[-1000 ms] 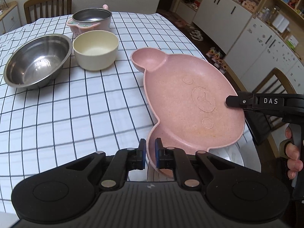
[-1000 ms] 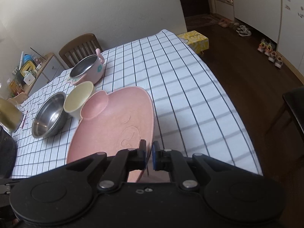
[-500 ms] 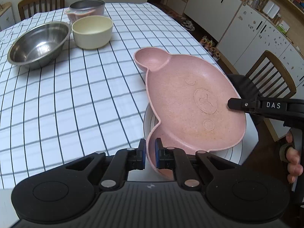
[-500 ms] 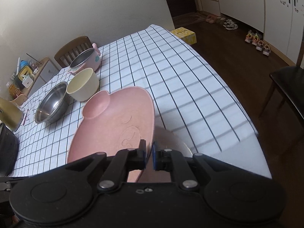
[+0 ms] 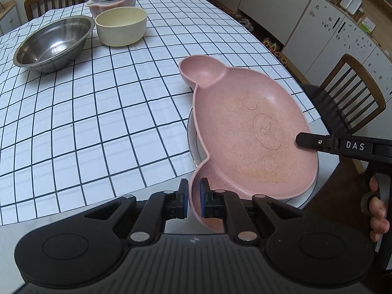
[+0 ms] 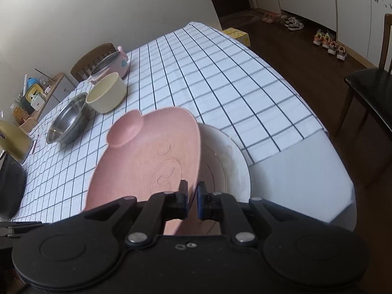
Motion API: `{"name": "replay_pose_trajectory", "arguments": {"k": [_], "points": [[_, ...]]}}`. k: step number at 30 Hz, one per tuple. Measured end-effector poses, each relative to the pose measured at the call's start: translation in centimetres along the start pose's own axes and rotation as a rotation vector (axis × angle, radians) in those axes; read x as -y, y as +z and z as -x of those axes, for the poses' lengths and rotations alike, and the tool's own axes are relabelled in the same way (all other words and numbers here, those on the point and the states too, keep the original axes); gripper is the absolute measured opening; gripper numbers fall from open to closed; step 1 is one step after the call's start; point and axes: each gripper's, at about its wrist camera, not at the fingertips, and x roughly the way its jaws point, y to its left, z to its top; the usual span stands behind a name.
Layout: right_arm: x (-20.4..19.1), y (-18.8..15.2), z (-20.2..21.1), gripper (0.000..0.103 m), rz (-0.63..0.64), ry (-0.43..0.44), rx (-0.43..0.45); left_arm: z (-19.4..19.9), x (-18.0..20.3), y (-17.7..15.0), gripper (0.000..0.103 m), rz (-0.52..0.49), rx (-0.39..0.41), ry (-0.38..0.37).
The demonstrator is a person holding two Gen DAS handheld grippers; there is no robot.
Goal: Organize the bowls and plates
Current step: 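Lift the pink plate with the left gripper while the right gripper lifts it too, then lower the pink plate onto the table and open the left gripper while the right gripper opens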
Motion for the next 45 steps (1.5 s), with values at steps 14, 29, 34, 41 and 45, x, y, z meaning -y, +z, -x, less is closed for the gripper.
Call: {"name": "replay_pose_trajectory", "arguments": {"k": [14,29,34,41,45], "points": [[-0.7,-1.1,-1.4,0.009,0.023,0.006,-0.06,-0.1,-1.2,0.1,0.009,0.046,-0.025,0.016],[-0.9,-0.6,-0.9,0.035,0.048,-0.038,-0.055,0.3,-1.3,0.4,0.011,0.05,-0.004,0.03],[-2.1,-0.2,0.3,0.041,0.098,-0.04,-0.025,1.2,-1.4,0.6,0.012,0.044,0.023,0.027],[-4.6,-0.1,1.2,0.049,0.166,-0.026,-0.001,3.1,-1.5,0.8,0.012,0.031,0.075,0.02],[-6.3,-0.2,2.0,0.056,0.207,-0.01,0.02,4.4,-1.7,0.9,0.025,0.023,0.11,0.029]]}}
